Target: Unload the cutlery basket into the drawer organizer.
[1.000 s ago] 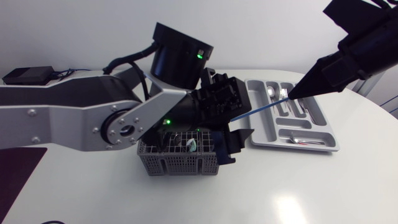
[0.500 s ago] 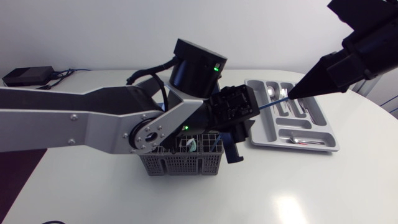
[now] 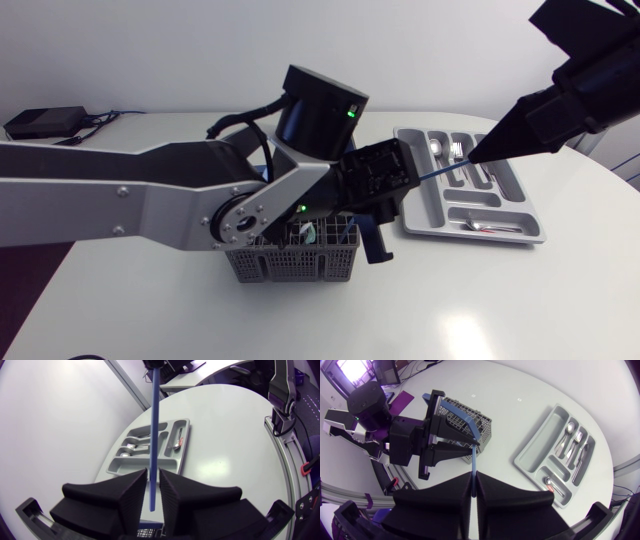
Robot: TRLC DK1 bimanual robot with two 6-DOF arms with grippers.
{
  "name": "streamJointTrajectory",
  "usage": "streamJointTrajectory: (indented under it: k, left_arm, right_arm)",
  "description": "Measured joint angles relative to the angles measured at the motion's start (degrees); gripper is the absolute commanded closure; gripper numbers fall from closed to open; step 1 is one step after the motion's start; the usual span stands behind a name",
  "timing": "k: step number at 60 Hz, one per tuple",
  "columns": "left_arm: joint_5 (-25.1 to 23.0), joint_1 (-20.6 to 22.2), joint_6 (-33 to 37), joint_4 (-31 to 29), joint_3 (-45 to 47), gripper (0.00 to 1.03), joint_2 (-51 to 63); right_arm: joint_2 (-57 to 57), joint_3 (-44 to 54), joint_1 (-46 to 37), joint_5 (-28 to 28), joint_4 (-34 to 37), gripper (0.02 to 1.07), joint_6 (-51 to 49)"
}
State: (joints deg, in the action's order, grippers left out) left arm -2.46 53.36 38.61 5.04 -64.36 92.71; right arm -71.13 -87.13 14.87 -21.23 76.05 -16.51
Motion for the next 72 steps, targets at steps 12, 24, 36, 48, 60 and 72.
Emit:
streamJointTrajectory:
  k: [12, 24, 36, 48, 60, 72]
  left_arm:
    - [0.0, 1.1, 0.0, 0.0, 0.0, 0.84, 0.1]
    - [0.1, 1.3, 0.0, 0.0, 0.0, 0.86, 0.4]
    - [1.1, 1.5, 0.0, 0.0, -0.1, 0.89, 0.3]
    - [1.3, 1.5, 0.0, -0.5, -0.3, 0.9, 0.3]
    - [0.7, 1.4, -0.6, -2.1, -1.3, 0.9, 0.4]
    - [-6.7, -1.7, -6.9, -8.7, -7.0, 0.9, 2.5]
  right_arm:
    - [0.2, 0.0, -0.1, 0.0, 0.0, 0.98, 0.0]
    - [0.4, 0.0, -0.4, -0.2, 0.0, 0.93, 0.0]
    - [0.7, 0.0, -0.4, -0.2, 0.0, 0.88, 0.0]
    - [1.0, 0.2, -0.4, -0.2, 0.0, 0.69, 0.0]
    - [3.0, 0.2, -1.4, -0.9, -2.9, 0.41, 0.0]
    - [11.0, 2.8, -6.4, -2.1, -11.5, 0.35, 0.4]
